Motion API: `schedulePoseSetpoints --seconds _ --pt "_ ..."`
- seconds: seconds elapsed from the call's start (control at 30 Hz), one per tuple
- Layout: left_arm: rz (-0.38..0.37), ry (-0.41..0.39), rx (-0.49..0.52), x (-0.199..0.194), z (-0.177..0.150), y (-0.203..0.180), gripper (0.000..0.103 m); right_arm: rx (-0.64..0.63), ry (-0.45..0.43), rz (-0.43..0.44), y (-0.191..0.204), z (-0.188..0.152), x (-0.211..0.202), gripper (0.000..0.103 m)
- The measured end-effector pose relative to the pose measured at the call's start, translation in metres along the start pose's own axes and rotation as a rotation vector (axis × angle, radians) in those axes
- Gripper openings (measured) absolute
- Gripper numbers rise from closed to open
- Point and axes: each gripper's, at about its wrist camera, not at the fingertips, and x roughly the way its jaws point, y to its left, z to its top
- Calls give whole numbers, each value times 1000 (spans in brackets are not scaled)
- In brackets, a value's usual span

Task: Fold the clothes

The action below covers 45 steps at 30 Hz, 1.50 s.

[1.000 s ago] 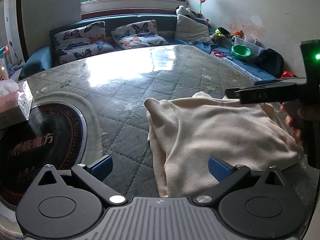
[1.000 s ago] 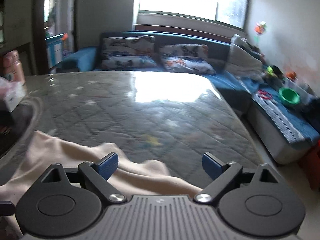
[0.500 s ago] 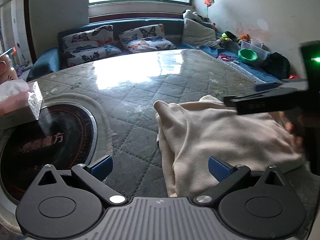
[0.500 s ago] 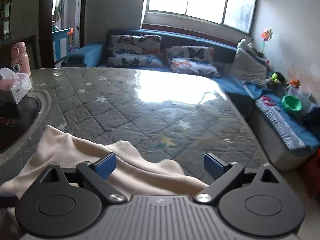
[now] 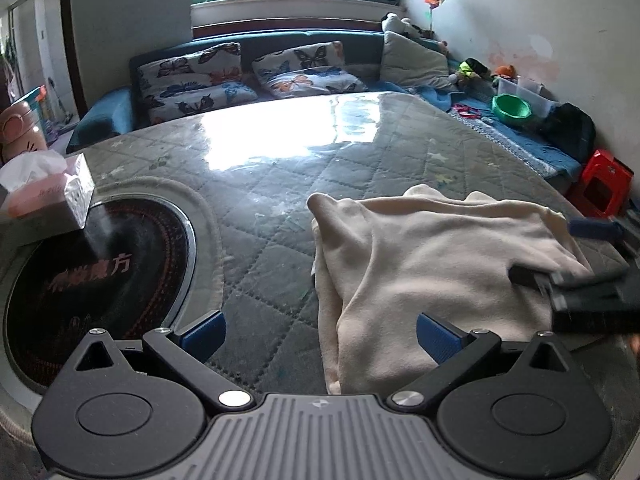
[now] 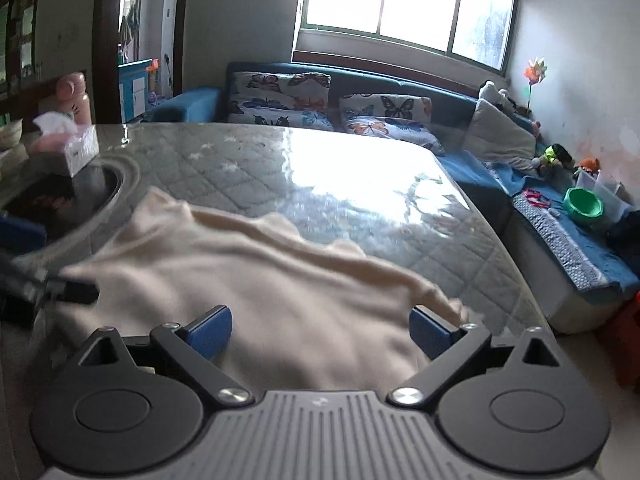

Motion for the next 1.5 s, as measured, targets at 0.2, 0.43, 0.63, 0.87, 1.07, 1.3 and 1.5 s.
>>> schedulePoseSetpoints --seconds 0.2,0.43,0.63,0.87,1.07,1.3,1.5 --pt "23 27 4 8 -5 -2 103 1 9 -17 -1 -27 -19 101" --pt "29 48 7 11 -9 -5 103 62 2 -15 -13 -36 -32 101" --pt "30 57 10 8 -12 -5 103 87 40 -19 -16 -48 -27 101" --pt "37 14 16 -2 -7 -16 103 120 36 47 -16 -50 -34 97" --pt "23 28 38 4 -5 -30 103 149 33 104 -16 -51 -39 87" --pt "21 51 49 14 -10 -35 103 148 1 124 -10 -40 -40 87" --pt "21 57 32 9 -12 -26 103 125 -45 111 -1 -23 -36 87"
